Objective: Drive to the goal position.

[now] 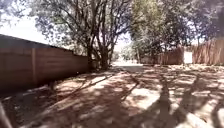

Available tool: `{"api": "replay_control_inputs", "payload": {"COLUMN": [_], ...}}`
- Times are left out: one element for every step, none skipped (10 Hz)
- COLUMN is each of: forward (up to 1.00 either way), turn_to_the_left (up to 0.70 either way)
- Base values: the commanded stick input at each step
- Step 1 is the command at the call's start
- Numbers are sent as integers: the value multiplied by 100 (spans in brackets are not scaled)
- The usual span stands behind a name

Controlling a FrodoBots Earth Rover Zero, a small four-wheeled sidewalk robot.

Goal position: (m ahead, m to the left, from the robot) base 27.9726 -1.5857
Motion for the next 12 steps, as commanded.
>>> {"api": "replay_control_inputs", "payload": {"forward": [70,70,70,70,70,70,70,70,70,70,70,70], "turn_to_the_left": [0,0,0,0,0,0,0,0,0,0,0,0]}}
